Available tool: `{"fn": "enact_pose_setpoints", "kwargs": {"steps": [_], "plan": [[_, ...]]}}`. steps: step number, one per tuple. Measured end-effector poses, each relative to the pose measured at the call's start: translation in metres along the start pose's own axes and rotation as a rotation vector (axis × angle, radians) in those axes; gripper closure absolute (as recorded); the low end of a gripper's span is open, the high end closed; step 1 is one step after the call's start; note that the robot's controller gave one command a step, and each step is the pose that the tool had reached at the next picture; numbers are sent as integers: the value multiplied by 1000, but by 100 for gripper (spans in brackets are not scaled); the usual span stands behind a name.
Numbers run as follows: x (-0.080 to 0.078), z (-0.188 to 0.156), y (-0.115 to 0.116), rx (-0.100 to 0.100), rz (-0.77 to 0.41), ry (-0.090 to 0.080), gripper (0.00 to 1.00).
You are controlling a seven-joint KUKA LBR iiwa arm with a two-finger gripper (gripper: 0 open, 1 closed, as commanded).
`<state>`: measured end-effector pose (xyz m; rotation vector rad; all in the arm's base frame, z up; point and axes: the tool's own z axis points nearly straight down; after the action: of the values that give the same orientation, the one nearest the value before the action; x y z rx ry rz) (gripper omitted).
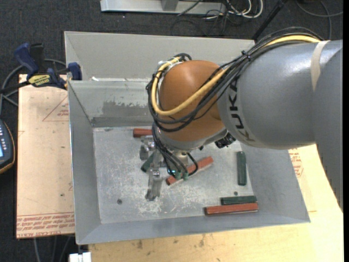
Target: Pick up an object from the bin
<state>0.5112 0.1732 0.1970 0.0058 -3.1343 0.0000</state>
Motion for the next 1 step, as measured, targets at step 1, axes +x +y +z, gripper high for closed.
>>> {"fn": "enact_pose_setpoints", "kwargs": {"steps": [1], "plan": [[11,95,58,0,-270,-2,0]]}}
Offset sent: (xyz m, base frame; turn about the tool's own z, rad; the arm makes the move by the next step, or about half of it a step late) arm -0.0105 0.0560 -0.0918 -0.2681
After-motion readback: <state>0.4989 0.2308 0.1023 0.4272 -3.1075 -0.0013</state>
